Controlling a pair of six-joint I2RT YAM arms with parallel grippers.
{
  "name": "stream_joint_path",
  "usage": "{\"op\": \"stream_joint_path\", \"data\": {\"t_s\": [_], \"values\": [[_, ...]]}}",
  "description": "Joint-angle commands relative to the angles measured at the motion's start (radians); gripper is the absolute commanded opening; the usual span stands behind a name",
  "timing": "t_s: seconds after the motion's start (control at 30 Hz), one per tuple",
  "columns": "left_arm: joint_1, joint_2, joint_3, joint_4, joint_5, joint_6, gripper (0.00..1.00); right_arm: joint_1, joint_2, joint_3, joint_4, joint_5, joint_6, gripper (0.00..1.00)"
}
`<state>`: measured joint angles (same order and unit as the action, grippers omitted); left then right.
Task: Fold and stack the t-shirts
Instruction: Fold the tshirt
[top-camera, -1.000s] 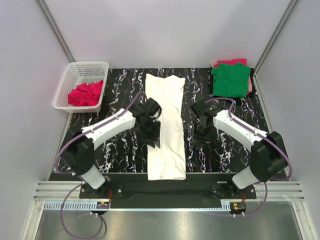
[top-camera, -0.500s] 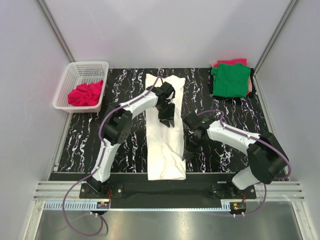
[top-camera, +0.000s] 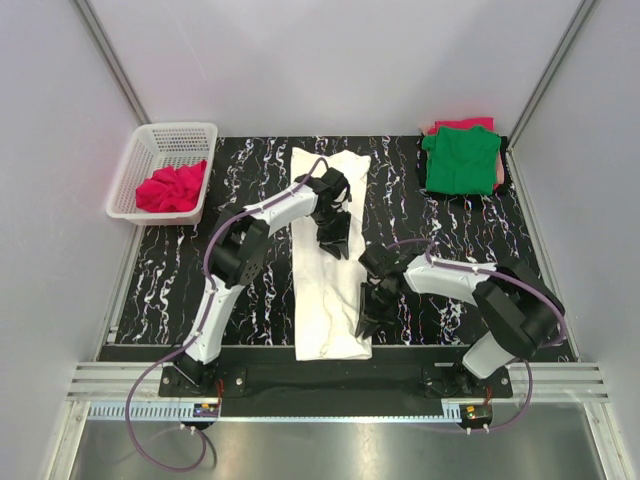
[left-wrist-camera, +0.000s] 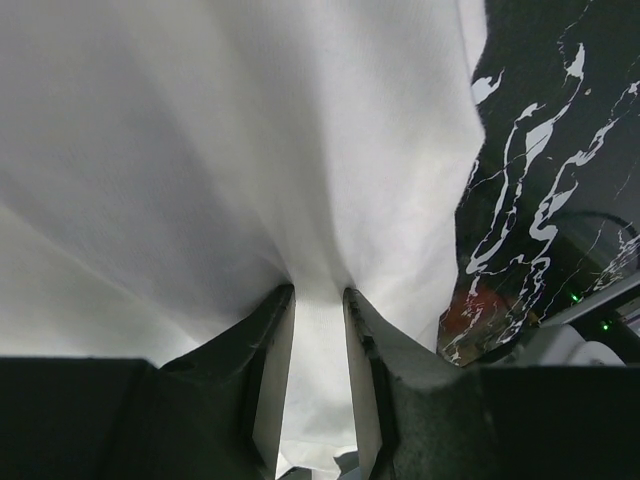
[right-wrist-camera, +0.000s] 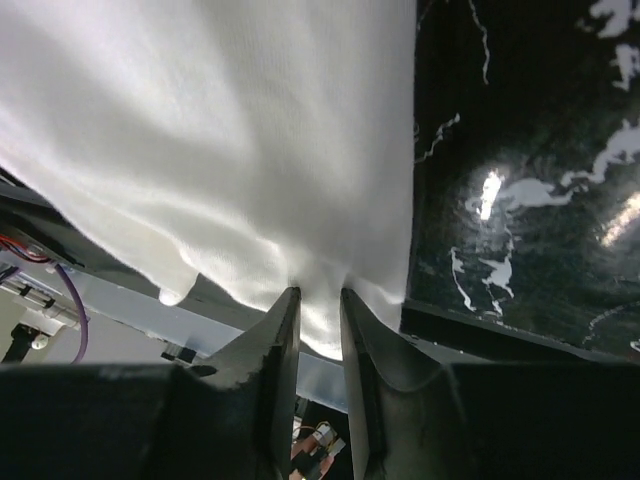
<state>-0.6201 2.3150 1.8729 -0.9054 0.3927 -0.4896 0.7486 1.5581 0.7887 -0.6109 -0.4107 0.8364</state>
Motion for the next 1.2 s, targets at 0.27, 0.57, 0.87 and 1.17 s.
{"op": "stream_joint_path", "data": {"t_s": [0.27, 0.57, 0.87, 1.17], "values": [[0.014, 0.107, 0.075, 0.02, 0.031, 0.003, 0.33, 0.061, 0.079, 0.021, -0.05, -0.011, 0.053, 0.29], [0.043, 0.244, 0.272, -0.058, 0.029, 0.003, 0.33, 0.093, 0.06, 0.004, -0.15, 0.021, 0.064, 0.29], [0.079, 0.18, 0.236, -0.058, 0.037, 0.02, 0.33, 0.097, 0.017, 0.021, -0.174, 0.032, 0.075, 0.27], [0.109, -0.02, 0.097, -0.062, 0.093, 0.049, 0.34, 0.092, -0.076, 0.253, -0.389, 0.176, 0.026, 0.3]]}}
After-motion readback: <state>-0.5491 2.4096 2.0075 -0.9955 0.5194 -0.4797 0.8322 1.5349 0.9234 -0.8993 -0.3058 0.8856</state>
